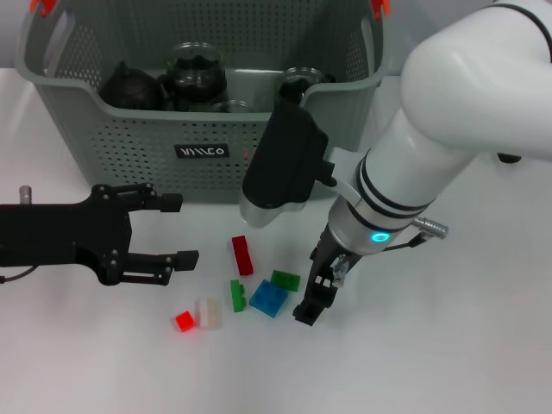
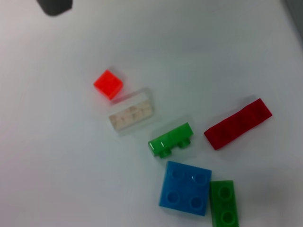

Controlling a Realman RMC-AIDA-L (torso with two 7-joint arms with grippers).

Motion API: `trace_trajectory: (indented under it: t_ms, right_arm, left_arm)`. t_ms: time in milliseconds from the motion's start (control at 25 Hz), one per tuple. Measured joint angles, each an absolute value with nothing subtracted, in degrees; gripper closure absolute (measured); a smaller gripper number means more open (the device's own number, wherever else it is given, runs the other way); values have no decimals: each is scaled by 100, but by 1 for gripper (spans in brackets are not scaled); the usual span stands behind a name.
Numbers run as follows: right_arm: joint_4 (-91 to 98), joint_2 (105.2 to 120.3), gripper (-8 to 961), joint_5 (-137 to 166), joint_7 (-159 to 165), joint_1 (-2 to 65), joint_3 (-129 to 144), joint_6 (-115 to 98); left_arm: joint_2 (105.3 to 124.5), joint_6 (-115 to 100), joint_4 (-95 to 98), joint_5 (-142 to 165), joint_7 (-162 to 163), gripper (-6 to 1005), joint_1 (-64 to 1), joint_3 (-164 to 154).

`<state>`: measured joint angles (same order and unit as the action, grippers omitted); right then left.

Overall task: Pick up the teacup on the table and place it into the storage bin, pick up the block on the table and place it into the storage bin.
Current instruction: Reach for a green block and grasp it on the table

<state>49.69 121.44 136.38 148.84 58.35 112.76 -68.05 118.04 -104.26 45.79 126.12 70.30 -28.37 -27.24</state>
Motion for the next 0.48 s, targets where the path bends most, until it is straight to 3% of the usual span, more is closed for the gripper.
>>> trace_trajectory:
  t_ms: [480]
  right_arm:
    - [4925,12155,25,13637,14925,5836,11539,-6482]
  left_arm:
    - [11804,-10389,4573,12612,7025,152,-2822,-2728]
